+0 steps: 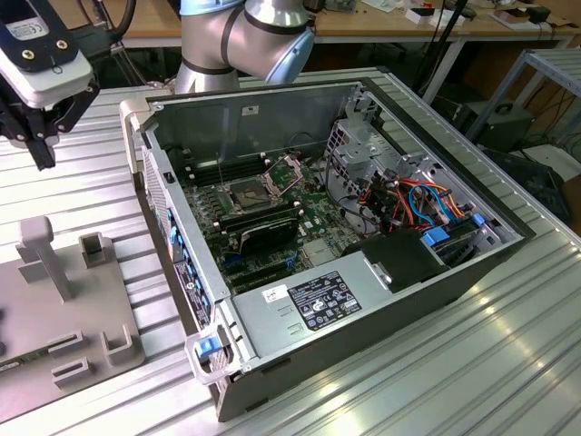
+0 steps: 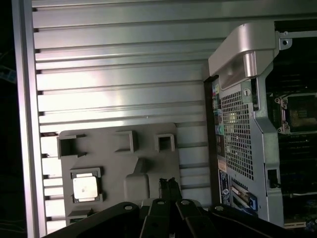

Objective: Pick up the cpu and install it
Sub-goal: 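Reach for the cpu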

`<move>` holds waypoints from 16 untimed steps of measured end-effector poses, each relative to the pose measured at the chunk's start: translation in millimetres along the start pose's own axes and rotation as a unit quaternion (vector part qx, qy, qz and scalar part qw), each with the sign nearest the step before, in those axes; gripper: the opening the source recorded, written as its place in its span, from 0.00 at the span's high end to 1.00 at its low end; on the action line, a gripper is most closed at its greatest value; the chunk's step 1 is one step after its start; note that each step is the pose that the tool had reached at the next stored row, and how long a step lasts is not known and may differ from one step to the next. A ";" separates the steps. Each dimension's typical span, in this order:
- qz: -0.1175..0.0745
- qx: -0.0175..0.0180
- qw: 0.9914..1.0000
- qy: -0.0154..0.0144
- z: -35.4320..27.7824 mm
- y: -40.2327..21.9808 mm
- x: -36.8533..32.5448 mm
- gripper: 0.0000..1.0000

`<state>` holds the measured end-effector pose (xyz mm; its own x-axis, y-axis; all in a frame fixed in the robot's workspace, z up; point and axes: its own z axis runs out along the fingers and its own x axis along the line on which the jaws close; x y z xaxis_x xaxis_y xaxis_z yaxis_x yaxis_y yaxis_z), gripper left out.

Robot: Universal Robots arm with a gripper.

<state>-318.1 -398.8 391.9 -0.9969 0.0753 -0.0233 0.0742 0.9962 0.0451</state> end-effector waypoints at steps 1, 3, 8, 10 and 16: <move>0.000 0.000 1.000 0.000 0.0 -0.1 1.3 0.89; 0.000 0.000 1.000 0.000 0.0 -0.2 3.4 0.89; 0.000 0.000 1.000 0.000 -0.1 -0.7 9.7 0.89; 0.000 0.000 1.000 0.000 -0.2 -0.9 11.9 0.89; 0.000 0.000 1.000 0.000 -0.3 -1.4 18.3 0.89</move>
<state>-336.4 -398.8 391.7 -0.9969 0.0753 -0.0233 0.0742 0.9962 0.0451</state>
